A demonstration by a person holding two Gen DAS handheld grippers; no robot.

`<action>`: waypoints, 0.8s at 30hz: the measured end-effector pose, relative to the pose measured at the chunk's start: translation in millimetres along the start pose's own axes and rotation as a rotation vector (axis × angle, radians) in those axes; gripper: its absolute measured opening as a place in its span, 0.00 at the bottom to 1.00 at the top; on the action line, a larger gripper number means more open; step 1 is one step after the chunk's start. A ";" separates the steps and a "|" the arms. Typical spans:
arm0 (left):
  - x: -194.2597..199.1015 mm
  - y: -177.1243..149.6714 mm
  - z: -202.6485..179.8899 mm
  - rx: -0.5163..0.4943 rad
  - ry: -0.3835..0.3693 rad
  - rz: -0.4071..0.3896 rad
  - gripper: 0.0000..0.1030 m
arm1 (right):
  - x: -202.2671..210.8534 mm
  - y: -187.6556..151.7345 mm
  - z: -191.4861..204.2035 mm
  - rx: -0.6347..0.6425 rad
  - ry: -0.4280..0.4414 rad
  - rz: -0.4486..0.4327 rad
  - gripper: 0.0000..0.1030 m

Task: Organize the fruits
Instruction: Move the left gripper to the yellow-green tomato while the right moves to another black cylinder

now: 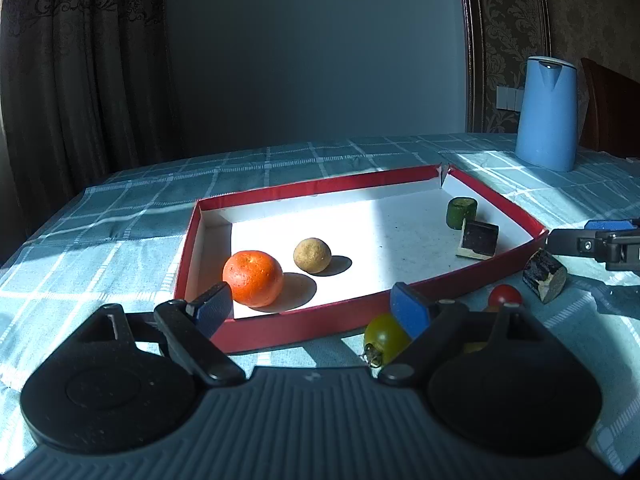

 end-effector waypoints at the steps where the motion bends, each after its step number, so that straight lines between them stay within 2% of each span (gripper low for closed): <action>1: 1.5 -0.1 -1.4 -0.006 -0.009 -0.005 0.83 | 2.2 -3.7 0.7 0.003 0.017 0.005 0.83; 5: 3.7 -5.7 -7.8 -0.033 -0.045 0.006 0.83 | 0.1 -9.9 3.2 -0.015 0.067 0.045 0.83; 9: -0.8 -11.5 -15.8 -0.058 -0.097 0.051 0.82 | -9.6 -14.5 4.4 -0.025 0.077 0.104 0.83; 14: -0.4 -12.4 -15.9 -0.053 -0.118 0.056 0.82 | -13.8 -16.9 6.2 -0.017 0.068 0.129 0.83; 16: 0.0 -14.7 -17.8 -0.043 -0.198 0.090 0.72 | -15.1 -17.6 5.6 -0.016 0.067 0.138 0.83; 17: -0.4 -17.1 -19.2 -0.034 -0.228 0.106 0.70 | -15.6 -17.9 5.6 -0.016 0.066 0.142 0.83; 20: 1.4 -17.0 -19.5 -0.034 -0.209 0.097 0.70 | -15.5 -17.7 6.0 -0.015 0.065 0.142 0.83; 24: -4.7 -13.6 -17.0 0.011 -0.239 0.124 0.70 | -16.5 -17.7 7.1 -0.007 0.061 0.148 0.83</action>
Point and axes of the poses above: each gripper's, at about its wrist camera, not at the fingertips, and x roughly against the way its jaws point, z to its left, y to its top, the point moved 8 cm from there along -x, roughly the way its jaws point, and after that the axes turned 11 degrees about z, right-handed, at the moved point
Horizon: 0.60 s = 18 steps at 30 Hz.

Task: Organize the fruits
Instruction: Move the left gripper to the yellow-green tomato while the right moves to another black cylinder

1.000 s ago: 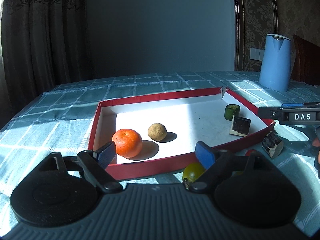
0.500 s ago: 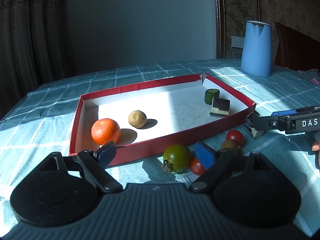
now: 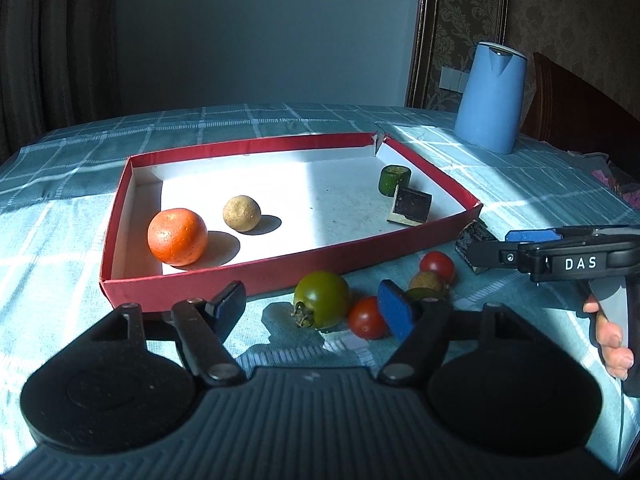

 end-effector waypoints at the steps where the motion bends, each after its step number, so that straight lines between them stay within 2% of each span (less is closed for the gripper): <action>1: -1.8 1.3 1.2 0.023 -0.014 0.011 0.70 | -0.8 0.3 0.6 0.003 -0.003 0.004 0.83; 5: -15.0 3.7 6.8 0.155 -0.117 0.083 0.65 | -2.1 0.4 2.3 0.012 -0.012 0.008 0.83; 8: -16.0 5.8 12.1 0.214 -0.148 0.086 0.52 | -1.7 0.4 1.8 0.007 -0.007 0.006 0.83; 14: -11.3 3.5 6.6 0.155 -0.074 0.067 0.49 | -2.3 0.4 1.6 0.009 -0.010 0.010 0.83; 18: -0.3 1.6 4.6 0.082 0.005 0.009 0.45 | -1.7 0.2 1.2 0.009 -0.010 0.008 0.83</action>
Point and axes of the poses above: each gripper's, at about its wrist camera, not at the fingertips, and x roughly against the way its jaws point, z to its left, y to its top, the point moved 8 cm from there along -x, roughly the way its jaws point, and after that the axes turned 11 degrees about z, right-handed, at the moved point
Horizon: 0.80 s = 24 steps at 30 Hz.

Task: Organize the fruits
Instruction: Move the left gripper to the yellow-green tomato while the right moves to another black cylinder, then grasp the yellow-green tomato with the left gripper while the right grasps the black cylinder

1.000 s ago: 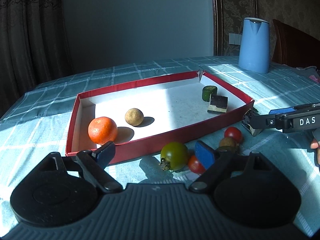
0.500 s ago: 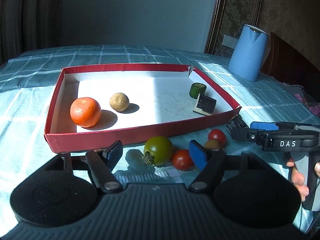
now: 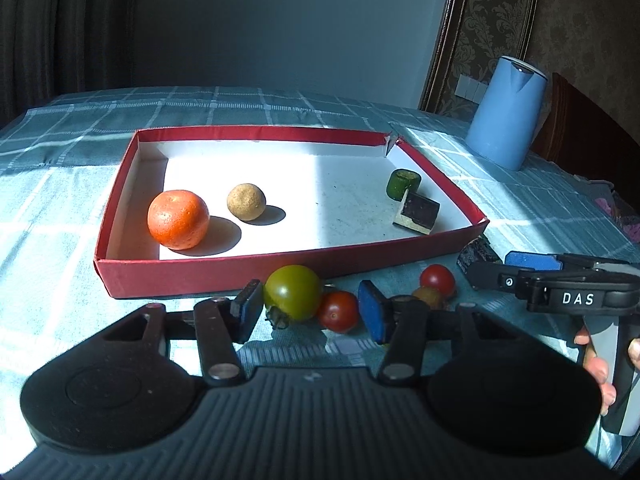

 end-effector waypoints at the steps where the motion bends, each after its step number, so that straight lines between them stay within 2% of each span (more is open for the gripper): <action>1: 4.3 -1.0 -0.1 -0.024 0.031 -0.023 0.44 | 0.3 -0.1 0.3 0.001 -0.001 -0.002 0.83; 3: 9.9 -3.0 1.1 -0.056 0.074 -0.052 0.38 | 1.0 0.0 0.8 0.005 -0.003 -0.006 0.83; 5: 12.9 -5.4 4.0 -0.063 0.095 -0.068 0.35 | 0.0 0.2 1.4 0.009 -0.006 -0.004 0.74; 7: 13.7 -6.3 7.0 -0.047 0.080 -0.065 0.35 | -0.5 0.4 1.3 0.010 -0.009 -0.003 0.64; 8: 13.6 -6.1 7.9 -0.039 0.069 -0.062 0.35 | -1.1 0.4 1.7 0.011 -0.002 0.000 0.62; 15: 12.5 -6.3 2.3 -0.064 0.068 -0.058 0.36 | -5.4 -0.4 8.4 0.056 -0.024 0.022 0.62; 16: 12.2 -6.0 3.4 -0.055 0.046 -0.049 0.44 | -5.8 -0.3 8.3 0.056 -0.023 0.024 0.62; 18: 12.7 -6.7 6.2 -0.036 -0.001 -0.032 0.52 | -6.2 -0.8 9.2 0.062 -0.024 0.027 0.63; 22: 13.8 -10.9 18.1 -0.031 0.031 -0.014 0.49 | -6.7 -0.9 10.8 0.069 -0.023 0.028 0.65; 23: 12.9 -11.3 20.5 -0.023 0.025 -0.006 0.47 | -6.8 -0.9 10.8 0.070 -0.024 0.029 0.66; 24: 11.0 -11.6 23.2 -0.011 0.004 0.009 0.40 | -6.7 -1.0 10.8 0.071 -0.026 0.029 0.66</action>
Point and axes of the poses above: each gripper's, at about its wrist camera, not at the fingertips, and x roughly against the way its jaws point, z to its left, y to its top, the point moved 8 cm from there along -x, roughly the way its jaws point, and after that the axes turned 11 degrees about z, right-handed, at the moved point
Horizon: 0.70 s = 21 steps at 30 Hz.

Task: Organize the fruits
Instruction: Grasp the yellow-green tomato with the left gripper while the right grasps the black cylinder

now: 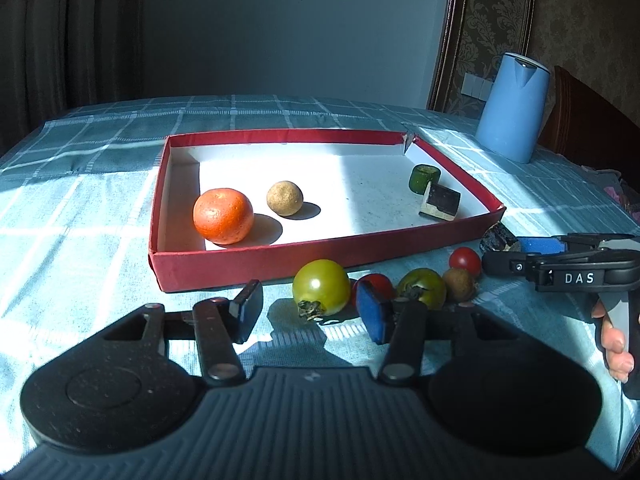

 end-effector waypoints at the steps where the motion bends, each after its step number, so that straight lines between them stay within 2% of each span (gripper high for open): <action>1: -2.2 0.3 1.7 0.010 -0.016 0.014 0.40 | 0.0 0.0 -0.1 0.001 -0.001 0.000 0.66; 3: -5.1 1.9 3.3 0.023 -0.031 0.023 0.40 | -0.2 0.0 0.0 0.006 -0.004 0.002 0.66; 9: -6.7 6.0 -6.5 -0.040 0.045 -0.003 0.40 | -2.0 0.5 3.1 0.023 -0.017 0.006 0.67; 10: -6.9 6.6 -6.7 -0.042 0.047 -0.007 0.40 | -2.0 0.7 3.3 0.023 -0.018 0.004 0.65; 13: -7.0 6.4 -7.5 -0.049 0.047 -0.014 0.36 | 0.1 0.7 3.0 0.019 -0.003 -0.007 0.39; 14: -6.5 6.1 -9.0 -0.057 0.044 -0.016 0.33 | 1.0 0.8 2.7 0.011 0.010 -0.011 0.35; 15: -5.8 5.0 -12.6 -0.074 0.037 -0.020 0.28 | 1.4 0.9 2.0 0.004 0.018 -0.013 0.35; 21: -3.4 -0.7 -21.9 -0.145 0.143 -0.054 0.28 | 3.5 1.6 1.0 -0.004 0.022 -0.027 0.35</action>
Point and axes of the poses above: each gripper's, at about its wrist camera, not at the fingertips, and x roughly against the way its jaws point, z to its left, y to its top, the point moved 8 cm from there along -x, roughly the way its jaws point, and after that the axes turned 11 degrees about z, right-handed, at the moved point
